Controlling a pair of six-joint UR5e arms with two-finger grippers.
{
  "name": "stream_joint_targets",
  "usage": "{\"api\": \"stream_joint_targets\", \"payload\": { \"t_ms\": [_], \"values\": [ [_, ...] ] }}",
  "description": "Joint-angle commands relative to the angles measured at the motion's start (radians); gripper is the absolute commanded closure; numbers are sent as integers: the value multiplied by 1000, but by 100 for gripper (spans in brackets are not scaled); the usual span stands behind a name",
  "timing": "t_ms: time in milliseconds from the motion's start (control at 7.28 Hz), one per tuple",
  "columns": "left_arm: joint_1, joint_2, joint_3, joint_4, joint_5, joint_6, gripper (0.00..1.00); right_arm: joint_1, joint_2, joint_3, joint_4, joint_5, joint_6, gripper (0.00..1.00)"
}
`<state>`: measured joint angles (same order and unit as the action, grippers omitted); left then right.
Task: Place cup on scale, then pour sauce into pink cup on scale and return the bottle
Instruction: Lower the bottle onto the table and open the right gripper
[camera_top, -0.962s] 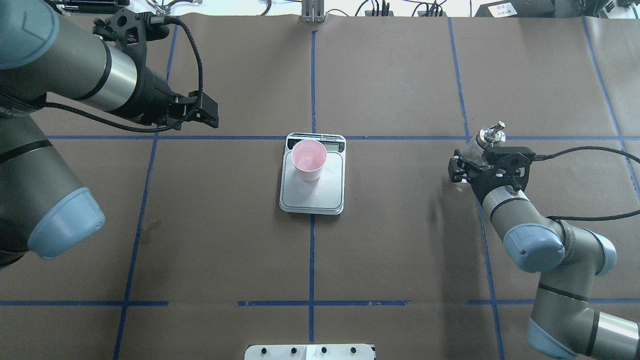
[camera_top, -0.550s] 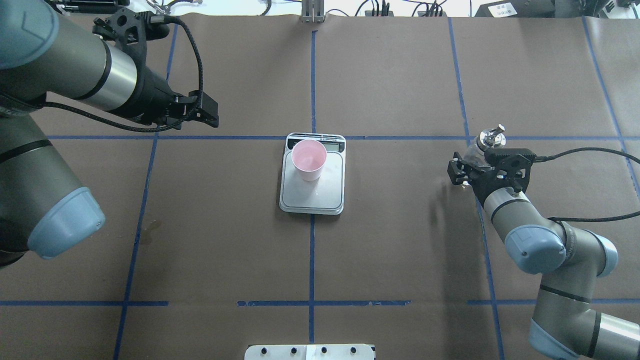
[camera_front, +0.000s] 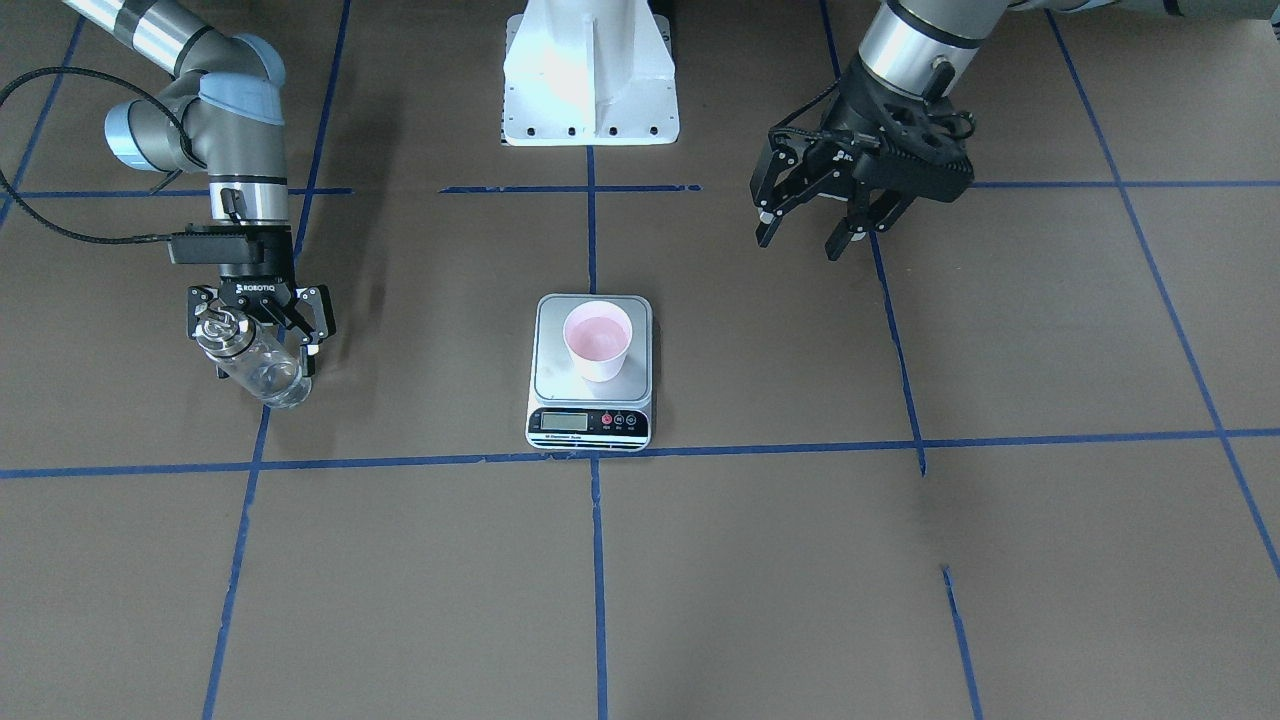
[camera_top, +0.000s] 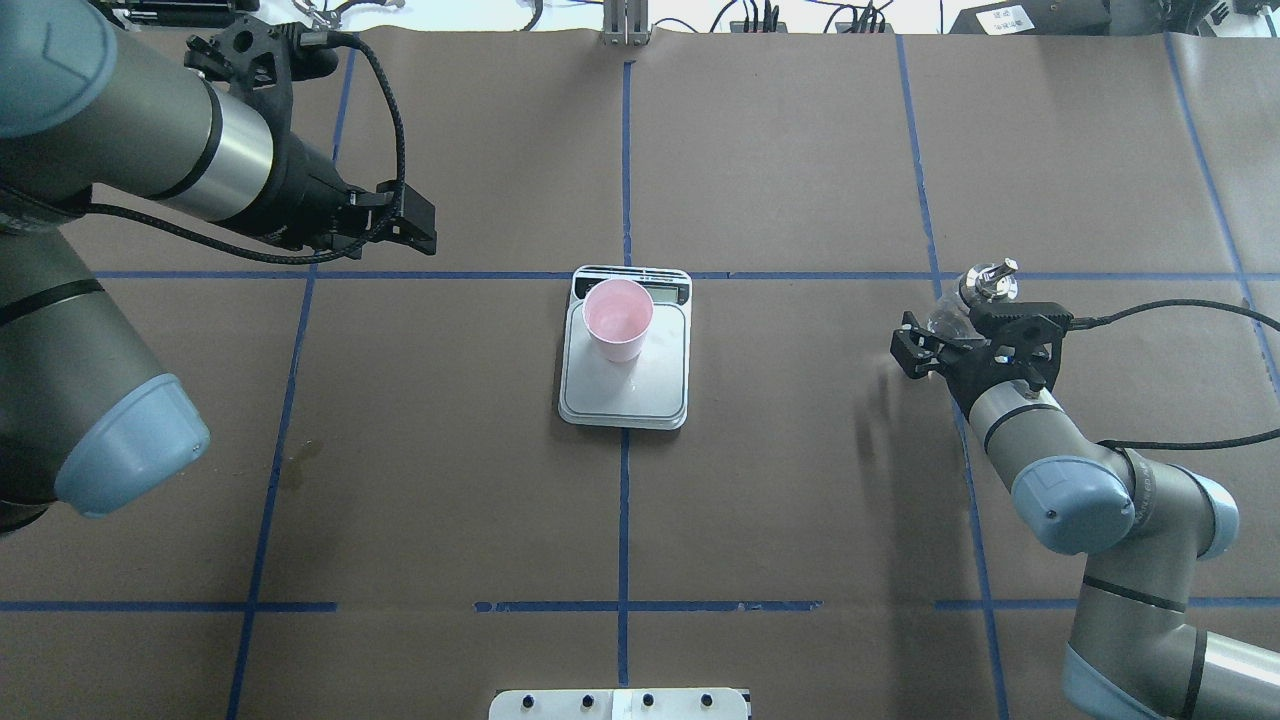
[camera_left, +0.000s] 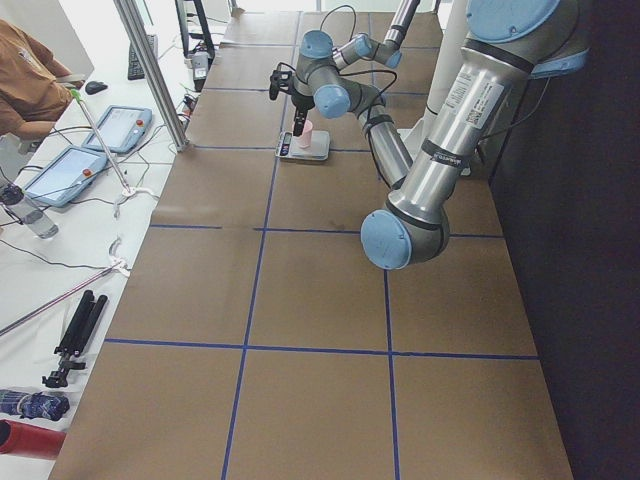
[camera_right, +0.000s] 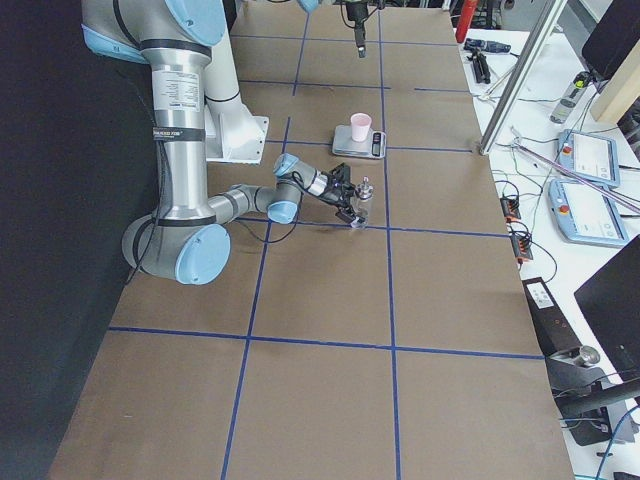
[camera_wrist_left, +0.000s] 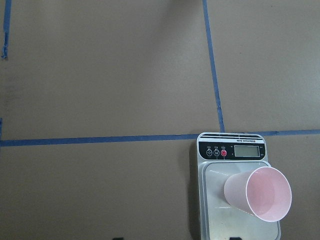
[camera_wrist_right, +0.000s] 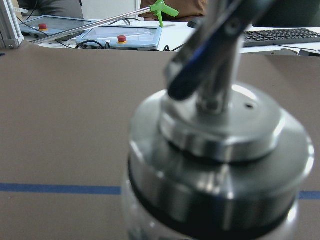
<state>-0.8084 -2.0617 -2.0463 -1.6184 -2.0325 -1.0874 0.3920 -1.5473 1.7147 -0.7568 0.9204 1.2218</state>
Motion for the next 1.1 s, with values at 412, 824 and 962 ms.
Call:
{"api": "stream_joint_targets", "payload": {
  "t_ms": [412, 824, 962],
  "values": [
    [0, 0, 0, 2, 0, 0, 24, -85, -117, 108, 1, -34, 4, 0],
    [0, 2, 0, 0, 0, 0, 24, -94, -231, 187, 2, 23, -2, 0],
    [0, 2, -2, 0, 0, 0, 24, -91, -282, 241, 11, 70, -8, 0]
  ]
}}
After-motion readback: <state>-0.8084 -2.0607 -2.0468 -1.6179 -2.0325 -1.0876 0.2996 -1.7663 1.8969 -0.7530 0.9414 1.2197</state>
